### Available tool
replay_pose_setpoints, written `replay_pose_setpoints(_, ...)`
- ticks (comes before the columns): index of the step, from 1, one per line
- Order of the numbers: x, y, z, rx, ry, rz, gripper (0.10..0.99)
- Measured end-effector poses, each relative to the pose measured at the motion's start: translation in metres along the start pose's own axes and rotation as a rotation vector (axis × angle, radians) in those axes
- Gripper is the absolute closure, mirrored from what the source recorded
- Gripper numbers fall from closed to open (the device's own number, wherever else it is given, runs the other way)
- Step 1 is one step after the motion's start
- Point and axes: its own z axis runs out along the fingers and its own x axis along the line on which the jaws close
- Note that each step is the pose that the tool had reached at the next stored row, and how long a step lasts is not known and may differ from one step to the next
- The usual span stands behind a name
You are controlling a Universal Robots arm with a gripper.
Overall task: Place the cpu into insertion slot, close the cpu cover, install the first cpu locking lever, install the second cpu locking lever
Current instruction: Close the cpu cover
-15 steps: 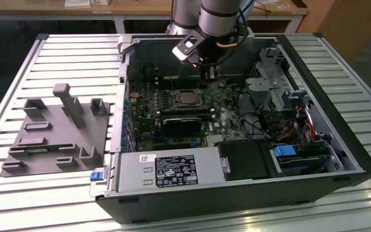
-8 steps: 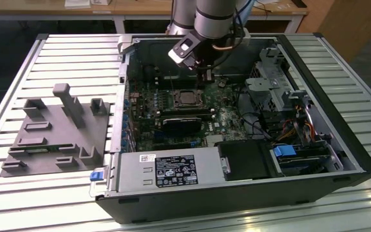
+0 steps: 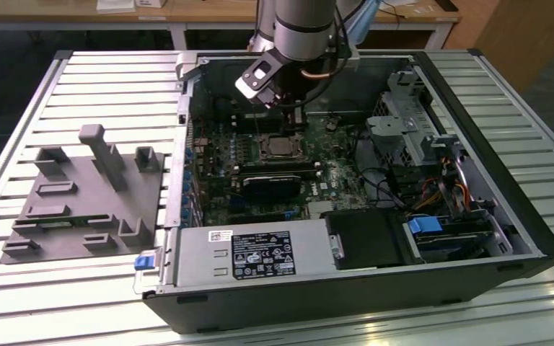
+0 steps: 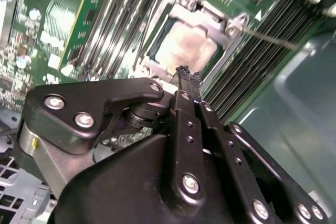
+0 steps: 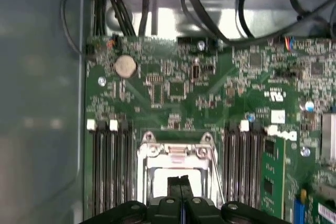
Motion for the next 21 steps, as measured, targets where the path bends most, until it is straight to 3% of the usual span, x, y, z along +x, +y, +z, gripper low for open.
replay_pose_setpoints(4,-0.0018,-0.0109,0.0003,-0.002,0.0003,0.000,0.984)
replay_pose_setpoints(9,-0.0019,-0.0111,0.0002,-0.002,0.0002,-0.006,0.984)
replay_pose_setpoints(21,-0.0019,-0.0111,0.0002,0.006,-0.0007,-0.203,0.984)
